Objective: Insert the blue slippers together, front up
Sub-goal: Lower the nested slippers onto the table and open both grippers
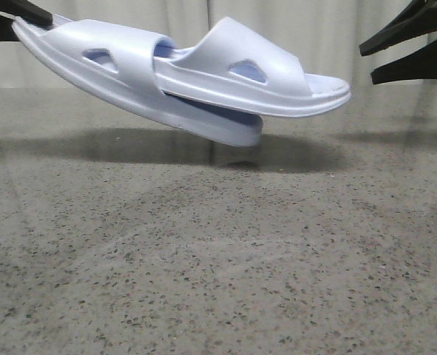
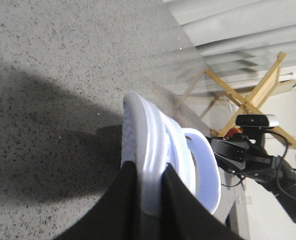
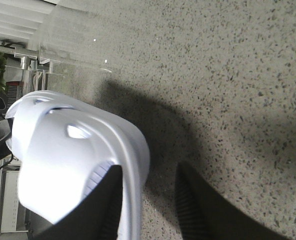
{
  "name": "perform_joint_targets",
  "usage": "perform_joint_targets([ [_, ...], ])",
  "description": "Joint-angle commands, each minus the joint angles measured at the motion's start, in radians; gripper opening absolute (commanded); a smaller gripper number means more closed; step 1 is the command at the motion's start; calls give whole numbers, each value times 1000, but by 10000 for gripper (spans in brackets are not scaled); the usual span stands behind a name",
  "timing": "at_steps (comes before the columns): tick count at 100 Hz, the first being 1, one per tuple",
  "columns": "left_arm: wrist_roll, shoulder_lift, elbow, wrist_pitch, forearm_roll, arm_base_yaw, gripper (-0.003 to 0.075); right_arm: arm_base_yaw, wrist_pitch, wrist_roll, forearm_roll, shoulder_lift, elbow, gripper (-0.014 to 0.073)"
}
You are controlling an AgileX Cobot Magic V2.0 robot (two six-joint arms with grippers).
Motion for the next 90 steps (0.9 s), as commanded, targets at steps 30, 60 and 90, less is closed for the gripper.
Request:
perform_joint_targets([
  [30,25,-31,-29,-120,11,-75,16,-7,126,-9,57,-43,-28,208],
  [60,50,-31,-29,-183,110,-84,220,-7,126,-9,57,-43,-28,207],
  [90,84,-31,-33,-206,185,-66,436,-34,126,-9,37,-43,-28,207],
])
